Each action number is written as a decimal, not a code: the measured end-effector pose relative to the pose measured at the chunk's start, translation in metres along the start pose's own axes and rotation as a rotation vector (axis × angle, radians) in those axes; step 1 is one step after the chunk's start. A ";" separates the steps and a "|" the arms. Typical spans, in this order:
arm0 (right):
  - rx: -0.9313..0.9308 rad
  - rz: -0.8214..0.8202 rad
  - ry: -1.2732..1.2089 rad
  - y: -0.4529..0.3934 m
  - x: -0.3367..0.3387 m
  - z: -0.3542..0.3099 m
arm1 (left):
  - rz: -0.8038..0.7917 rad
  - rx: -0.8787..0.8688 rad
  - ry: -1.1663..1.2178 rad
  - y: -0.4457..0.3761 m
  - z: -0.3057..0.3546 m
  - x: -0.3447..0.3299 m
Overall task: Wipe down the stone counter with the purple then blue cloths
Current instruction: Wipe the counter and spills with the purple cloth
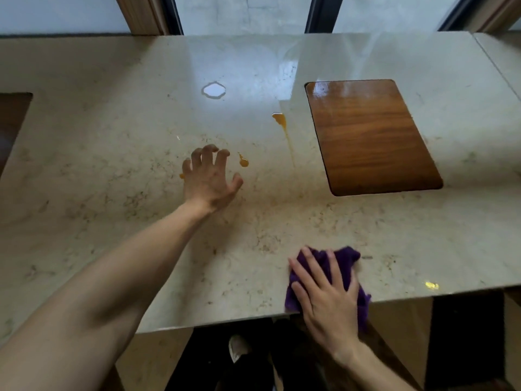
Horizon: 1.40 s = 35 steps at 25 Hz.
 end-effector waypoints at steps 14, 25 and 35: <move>-0.303 0.203 -0.040 -0.304 0.051 0.023 | -0.221 0.097 -0.110 -0.120 -0.085 -0.052; -0.222 0.098 -0.155 -0.637 0.106 0.027 | -0.201 0.141 -0.164 -0.123 -0.093 -0.062; 0.165 -0.035 -0.049 -0.642 0.101 -0.010 | -0.187 0.110 -0.200 -0.113 -0.086 -0.062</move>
Point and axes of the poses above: each hand's wrist, its own y-axis away from the middle knuckle, its own x-axis out of the back of the hand, z = x × y, the point moved 7 cm from there along -y, towards the middle knuckle, and after that the axes turned 11 degrees about -y, right-handed, at the moved point
